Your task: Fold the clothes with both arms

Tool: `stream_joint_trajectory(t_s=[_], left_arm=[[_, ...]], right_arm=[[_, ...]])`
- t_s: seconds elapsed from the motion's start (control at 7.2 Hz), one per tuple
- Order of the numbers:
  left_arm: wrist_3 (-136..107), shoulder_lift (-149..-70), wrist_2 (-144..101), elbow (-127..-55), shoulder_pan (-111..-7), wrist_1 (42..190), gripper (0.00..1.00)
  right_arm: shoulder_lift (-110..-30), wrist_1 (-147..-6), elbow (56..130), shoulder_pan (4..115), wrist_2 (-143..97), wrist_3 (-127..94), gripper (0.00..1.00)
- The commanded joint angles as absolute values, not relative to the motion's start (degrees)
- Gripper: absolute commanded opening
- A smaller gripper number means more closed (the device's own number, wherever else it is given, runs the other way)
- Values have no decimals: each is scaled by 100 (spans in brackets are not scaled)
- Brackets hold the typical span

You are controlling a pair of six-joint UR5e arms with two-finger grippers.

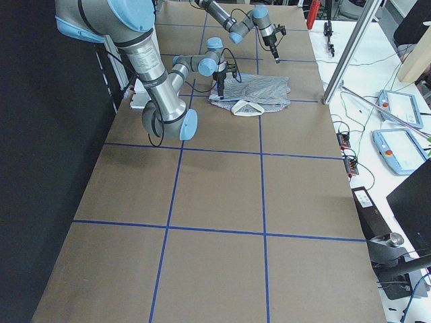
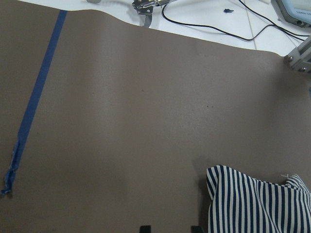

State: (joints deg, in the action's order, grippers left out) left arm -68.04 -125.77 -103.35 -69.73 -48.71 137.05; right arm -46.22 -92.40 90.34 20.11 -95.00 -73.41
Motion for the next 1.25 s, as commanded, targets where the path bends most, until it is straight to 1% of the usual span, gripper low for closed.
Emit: stream_joint_trajectory(t_s=[0.0, 0.28, 0.83, 0.97, 1.11], left_arm=[[-6812, -12586, -10345, -6987, -4869, 13702, 40], [-6812, -12551, -10397, -7144, -4878, 13658, 40], [-6820, -12542, -10441, -7172, -4887, 13658, 40], [-6820, -12542, -10441, -7189, -4887, 13650, 40], [-6820, -12542, -10441, -7198, -4887, 13649, 40]], right_arm=[[-4710, -9457, 9053, 1872, -9475, -7093, 98], [-4964, -9501, 9227, 1863, -9475, -7084, 95], [-6404, -9492, 10491, 1994, -9440, -6094, 95], [-6573, -9475, 10625, 2082, -9448, -5995, 95], [-6487, -9475, 10643, 2179, -9474, -5994, 95]])
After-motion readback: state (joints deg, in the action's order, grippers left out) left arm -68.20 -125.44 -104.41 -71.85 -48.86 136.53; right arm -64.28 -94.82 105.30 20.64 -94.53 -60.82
